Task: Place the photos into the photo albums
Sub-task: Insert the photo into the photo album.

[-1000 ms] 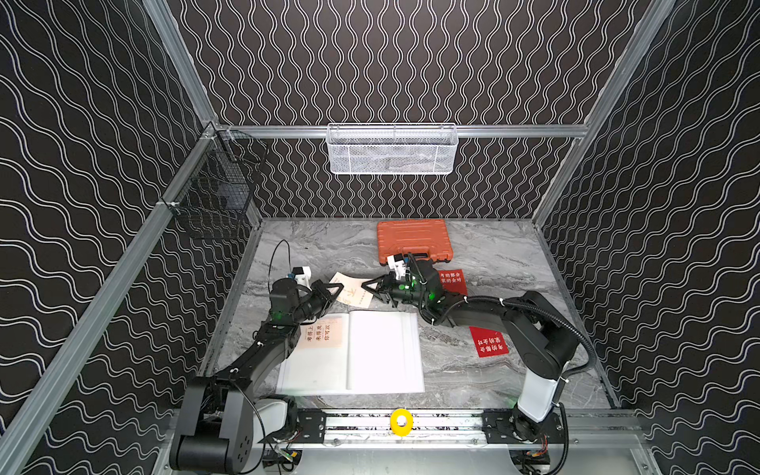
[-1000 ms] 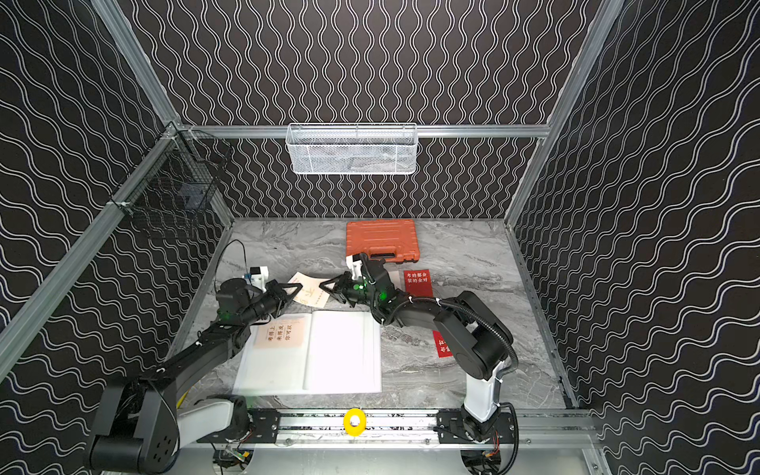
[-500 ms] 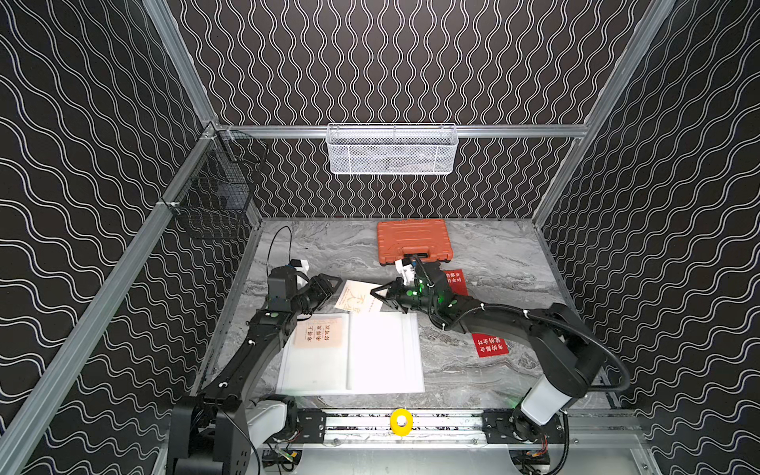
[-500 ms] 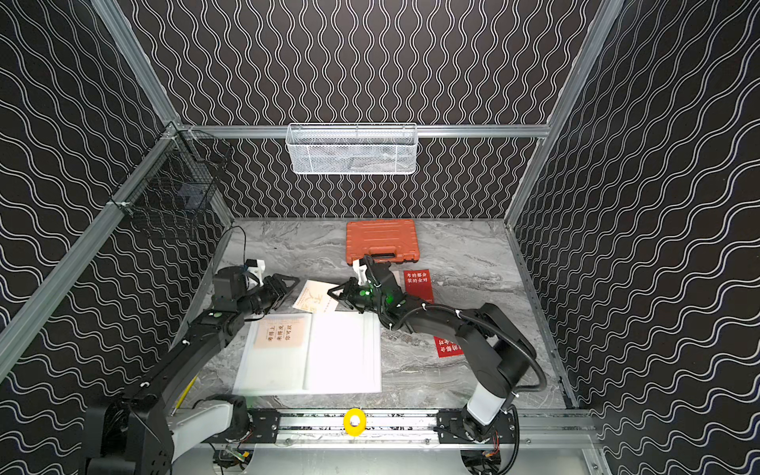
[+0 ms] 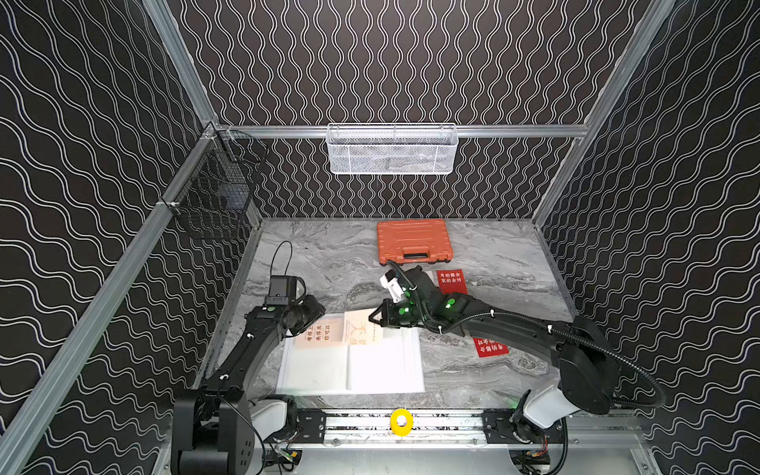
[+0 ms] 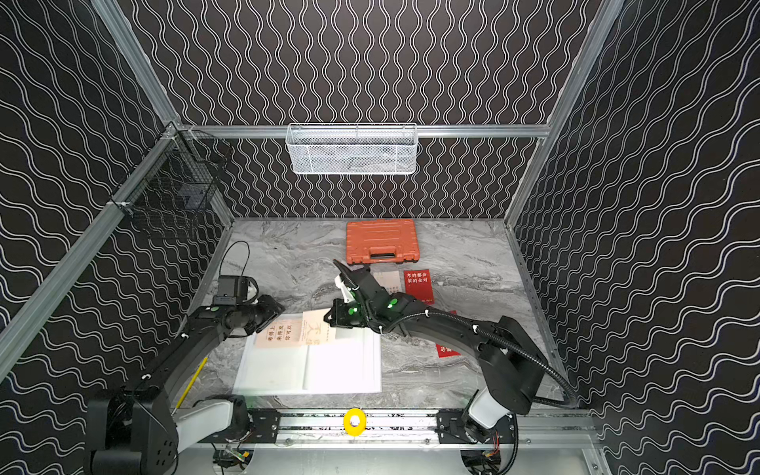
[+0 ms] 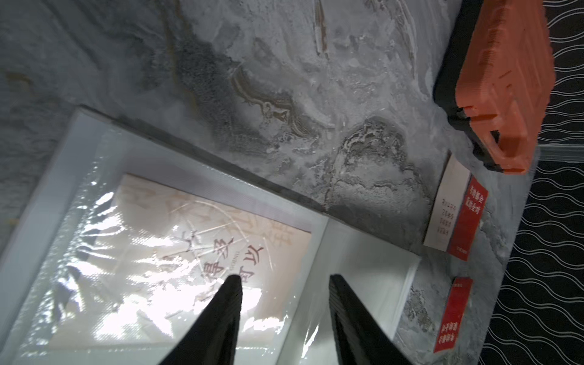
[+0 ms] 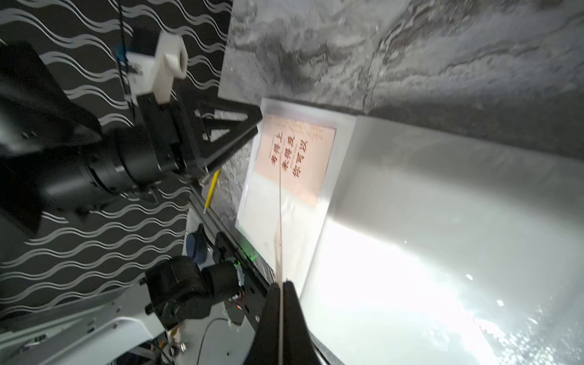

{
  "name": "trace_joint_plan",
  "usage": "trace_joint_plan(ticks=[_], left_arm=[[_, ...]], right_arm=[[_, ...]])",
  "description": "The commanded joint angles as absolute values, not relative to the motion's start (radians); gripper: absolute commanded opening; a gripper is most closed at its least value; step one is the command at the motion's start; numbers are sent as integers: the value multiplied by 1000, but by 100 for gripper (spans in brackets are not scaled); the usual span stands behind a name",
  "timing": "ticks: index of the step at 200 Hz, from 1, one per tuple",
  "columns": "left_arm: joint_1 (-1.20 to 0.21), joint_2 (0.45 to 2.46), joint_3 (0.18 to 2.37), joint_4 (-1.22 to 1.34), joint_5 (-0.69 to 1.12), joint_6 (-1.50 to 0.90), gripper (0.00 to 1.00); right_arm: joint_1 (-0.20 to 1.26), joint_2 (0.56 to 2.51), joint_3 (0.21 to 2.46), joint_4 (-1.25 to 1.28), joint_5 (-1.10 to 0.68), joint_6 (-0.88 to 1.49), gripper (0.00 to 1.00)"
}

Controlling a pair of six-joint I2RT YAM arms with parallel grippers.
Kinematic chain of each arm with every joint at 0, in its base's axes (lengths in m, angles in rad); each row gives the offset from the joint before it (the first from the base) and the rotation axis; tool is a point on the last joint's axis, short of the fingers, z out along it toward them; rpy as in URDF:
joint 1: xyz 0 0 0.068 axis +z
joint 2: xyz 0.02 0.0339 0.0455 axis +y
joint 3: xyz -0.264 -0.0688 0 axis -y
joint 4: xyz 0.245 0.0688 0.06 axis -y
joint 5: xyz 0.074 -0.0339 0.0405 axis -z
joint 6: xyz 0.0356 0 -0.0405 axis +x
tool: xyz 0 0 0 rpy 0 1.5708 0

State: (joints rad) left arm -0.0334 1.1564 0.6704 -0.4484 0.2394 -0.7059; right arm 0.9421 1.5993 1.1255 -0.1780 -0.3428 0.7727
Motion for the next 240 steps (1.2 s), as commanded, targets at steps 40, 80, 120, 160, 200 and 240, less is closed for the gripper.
trace_joint_plan(ticks=[40, 80, 120, 160, 200, 240], left_arm=[[-17, 1145, 649, -496, 131, -691, 48], [-4, 1126, 612, -471, 94, -719, 47], [-3, 1120, 568, -426, 107, -739, 47], [-3, 1107, 539, -404, 107, -745, 47], [-3, 1090, 516, -384, 89, -753, 48], [-3, 1086, 509, -368, 91, -753, 48]], right_arm=[[1008, 1640, 1178, -377, -327, 708, 0], [1019, 1656, 1172, -402, -350, 713, 0], [1018, 1687, 1172, -368, -404, 733, 0], [1018, 1727, 1190, -362, -411, 760, 0], [1021, 1753, 1215, -395, -374, 788, 0], [1038, 1773, 1245, -438, -320, 801, 0]])
